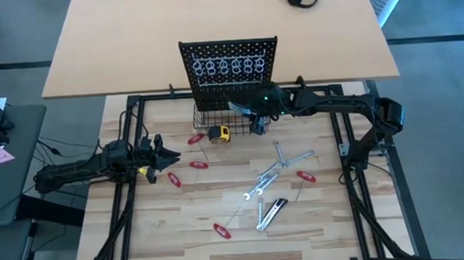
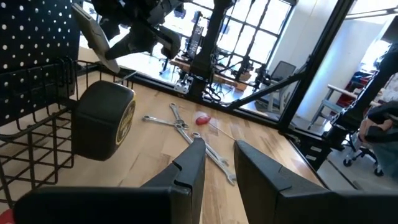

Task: Hang tools onto peg board
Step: Put the cutter into the pegboard

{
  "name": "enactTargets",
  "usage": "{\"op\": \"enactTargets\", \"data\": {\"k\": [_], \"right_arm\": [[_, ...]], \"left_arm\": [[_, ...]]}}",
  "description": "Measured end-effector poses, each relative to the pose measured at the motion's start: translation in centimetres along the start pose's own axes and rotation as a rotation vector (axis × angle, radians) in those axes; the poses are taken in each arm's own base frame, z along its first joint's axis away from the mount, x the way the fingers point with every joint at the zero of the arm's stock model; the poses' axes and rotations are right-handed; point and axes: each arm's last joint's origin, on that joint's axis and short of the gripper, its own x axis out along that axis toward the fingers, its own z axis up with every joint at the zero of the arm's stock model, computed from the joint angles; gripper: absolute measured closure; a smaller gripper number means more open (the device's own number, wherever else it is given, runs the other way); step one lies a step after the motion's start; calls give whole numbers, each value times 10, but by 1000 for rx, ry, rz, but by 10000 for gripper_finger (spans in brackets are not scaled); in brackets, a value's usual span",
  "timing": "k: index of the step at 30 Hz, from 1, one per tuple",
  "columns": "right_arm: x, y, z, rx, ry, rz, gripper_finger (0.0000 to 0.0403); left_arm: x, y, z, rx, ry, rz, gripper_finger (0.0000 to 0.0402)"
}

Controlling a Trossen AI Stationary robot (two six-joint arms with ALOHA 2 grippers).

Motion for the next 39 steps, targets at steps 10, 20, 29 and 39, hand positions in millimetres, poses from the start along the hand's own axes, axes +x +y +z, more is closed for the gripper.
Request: {"op": "enactTargets", "data": {"k": [10, 20, 29, 39], "right_arm": [[-7, -4, 0, 12, 111, 16, 243], [-1, -6, 7, -7, 180, 34, 243], [32, -8, 13, -48, 340, 49, 243], [55, -9, 4, -53, 458, 78, 243]], "left_arm": [[0, 0, 0, 0, 0, 0, 325], [0, 0, 0, 15, 0, 0, 325], [0, 0, 0, 14, 1, 0, 325], [0, 0, 0, 3, 1, 0, 325]]}}
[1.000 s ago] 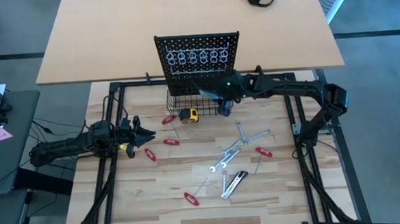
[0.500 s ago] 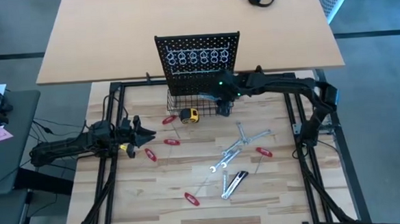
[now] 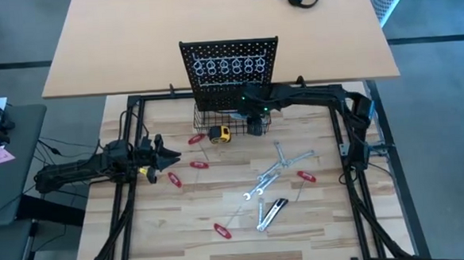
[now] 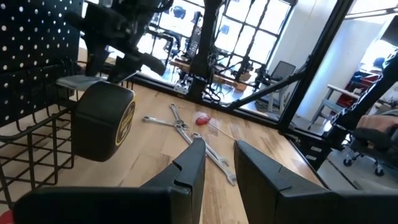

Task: Hang tools onto peg board
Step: Put the cutter into the pegboard

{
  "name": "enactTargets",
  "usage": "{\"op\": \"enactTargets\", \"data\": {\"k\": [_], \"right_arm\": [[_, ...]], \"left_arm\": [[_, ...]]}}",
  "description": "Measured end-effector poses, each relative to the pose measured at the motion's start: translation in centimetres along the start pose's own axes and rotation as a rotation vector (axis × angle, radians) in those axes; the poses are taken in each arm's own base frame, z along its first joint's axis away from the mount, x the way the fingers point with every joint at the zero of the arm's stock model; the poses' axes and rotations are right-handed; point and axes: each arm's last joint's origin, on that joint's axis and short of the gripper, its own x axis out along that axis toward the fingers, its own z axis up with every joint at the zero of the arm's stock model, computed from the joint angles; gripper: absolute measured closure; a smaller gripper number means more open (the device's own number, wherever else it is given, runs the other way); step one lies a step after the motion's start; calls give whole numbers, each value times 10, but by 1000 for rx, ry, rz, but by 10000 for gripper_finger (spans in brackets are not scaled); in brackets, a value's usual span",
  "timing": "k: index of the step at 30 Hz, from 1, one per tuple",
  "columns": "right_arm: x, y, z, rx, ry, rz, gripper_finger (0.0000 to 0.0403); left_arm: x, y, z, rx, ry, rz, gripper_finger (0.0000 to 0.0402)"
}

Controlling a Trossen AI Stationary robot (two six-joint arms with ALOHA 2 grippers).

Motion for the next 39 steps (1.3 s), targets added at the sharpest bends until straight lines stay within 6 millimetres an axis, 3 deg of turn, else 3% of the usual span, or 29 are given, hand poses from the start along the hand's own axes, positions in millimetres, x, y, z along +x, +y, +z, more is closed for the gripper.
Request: {"op": "enactTargets", "data": {"k": [7, 17, 22, 31, 39], "right_arm": [[2, 0, -1, 8, 16, 8, 234], [2, -2, -3, 9, 23, 10, 172], [-3, -3, -1, -11, 22, 9, 164], [-49, 11, 12, -64, -87, -2, 170], [-111, 47, 7, -151, -192, 21, 171]], "left_arm": [[0, 0, 0, -1, 0, 0, 325], [0, 0, 0, -3, -1, -1, 325], [0, 0, 0, 0, 0, 0, 325], [0, 0, 0, 2, -1, -1, 325], [0, 0, 0, 1, 1, 0, 325]]}}
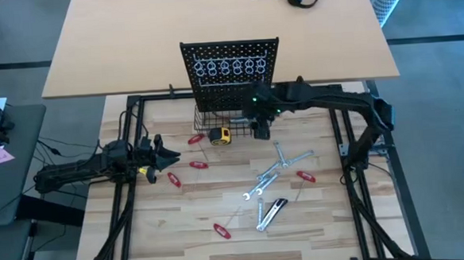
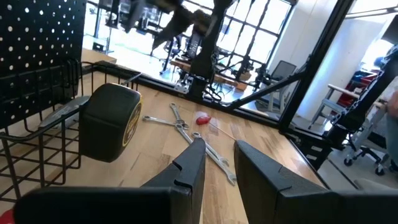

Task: Hang tools onto peg board
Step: Put the cutter into the pegboard

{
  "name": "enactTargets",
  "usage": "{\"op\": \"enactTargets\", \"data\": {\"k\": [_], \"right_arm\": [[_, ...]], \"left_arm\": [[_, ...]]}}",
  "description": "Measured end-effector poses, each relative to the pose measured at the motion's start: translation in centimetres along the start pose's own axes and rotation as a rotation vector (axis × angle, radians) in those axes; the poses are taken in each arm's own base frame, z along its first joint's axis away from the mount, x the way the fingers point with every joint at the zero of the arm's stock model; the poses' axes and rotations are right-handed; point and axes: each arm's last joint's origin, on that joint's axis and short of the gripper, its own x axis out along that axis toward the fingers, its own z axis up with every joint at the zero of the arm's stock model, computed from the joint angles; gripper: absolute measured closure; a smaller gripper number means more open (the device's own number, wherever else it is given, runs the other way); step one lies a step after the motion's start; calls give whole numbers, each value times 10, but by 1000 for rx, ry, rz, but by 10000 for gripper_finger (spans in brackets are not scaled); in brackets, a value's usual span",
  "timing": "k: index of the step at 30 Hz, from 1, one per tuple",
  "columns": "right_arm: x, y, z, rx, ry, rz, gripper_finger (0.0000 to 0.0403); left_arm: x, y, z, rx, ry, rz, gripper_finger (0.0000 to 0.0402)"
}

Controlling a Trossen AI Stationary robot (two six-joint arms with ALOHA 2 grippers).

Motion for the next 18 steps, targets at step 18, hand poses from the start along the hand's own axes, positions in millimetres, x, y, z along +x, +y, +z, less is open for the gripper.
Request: {"op": "enactTargets", "data": {"k": [18], "right_arm": [[-44, 150, -72, -29, 8, 162, 171]], "left_arm": [[0, 0, 0, -11, 0, 0, 325]]}}
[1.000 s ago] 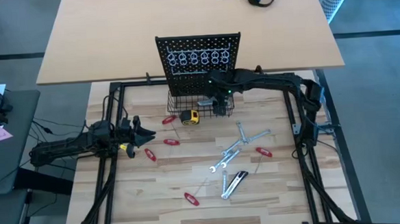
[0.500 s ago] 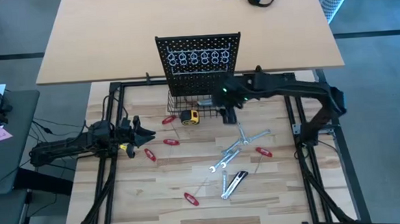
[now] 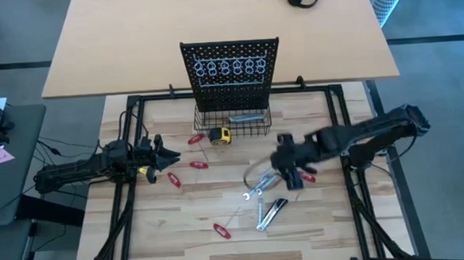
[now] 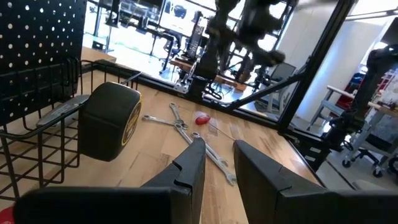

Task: Hang tools onto peg board
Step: Put the cutter into the pegboard

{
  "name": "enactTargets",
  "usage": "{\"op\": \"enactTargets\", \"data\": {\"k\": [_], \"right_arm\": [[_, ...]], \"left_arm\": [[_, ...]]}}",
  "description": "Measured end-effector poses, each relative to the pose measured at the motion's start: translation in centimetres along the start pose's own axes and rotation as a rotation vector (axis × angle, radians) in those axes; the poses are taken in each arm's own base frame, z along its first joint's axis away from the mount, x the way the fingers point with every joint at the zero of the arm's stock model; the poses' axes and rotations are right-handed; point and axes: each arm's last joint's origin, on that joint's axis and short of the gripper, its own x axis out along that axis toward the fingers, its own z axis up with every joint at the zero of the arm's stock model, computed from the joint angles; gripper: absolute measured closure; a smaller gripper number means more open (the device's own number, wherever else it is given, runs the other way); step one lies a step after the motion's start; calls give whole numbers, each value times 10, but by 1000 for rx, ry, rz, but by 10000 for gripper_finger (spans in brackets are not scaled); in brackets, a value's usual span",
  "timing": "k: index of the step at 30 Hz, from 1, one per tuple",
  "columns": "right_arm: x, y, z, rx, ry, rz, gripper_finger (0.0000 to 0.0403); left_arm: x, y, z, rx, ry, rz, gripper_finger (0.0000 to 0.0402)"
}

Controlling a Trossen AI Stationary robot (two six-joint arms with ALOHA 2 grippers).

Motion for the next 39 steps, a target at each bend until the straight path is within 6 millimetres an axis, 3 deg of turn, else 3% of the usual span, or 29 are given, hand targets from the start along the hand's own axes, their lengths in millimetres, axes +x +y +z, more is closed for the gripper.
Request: {"op": "enactTargets", "data": {"k": [6, 13, 20, 26, 33, 39], "right_arm": [[38, 40, -26, 36, 95, 110, 171], [76, 82, -22, -55, 78, 246, 144], [113, 96, -30, -179, 152, 239, 94], [128, 101, -30, -303, 135, 250, 66], [148, 104, -38, -364, 191, 249, 100], [156, 102, -40, -330, 222, 236, 173]], "left_arm": [[0, 0, 0, 7, 0, 0, 325], [0, 0, 0, 51, 0, 0, 325], [0, 0, 0, 52, -1, 2, 325], [0, 0, 0, 52, -2, 4, 325], [0, 0, 0, 52, -2, 5, 325], [0, 0, 0, 52, -1, 5, 325]]}}
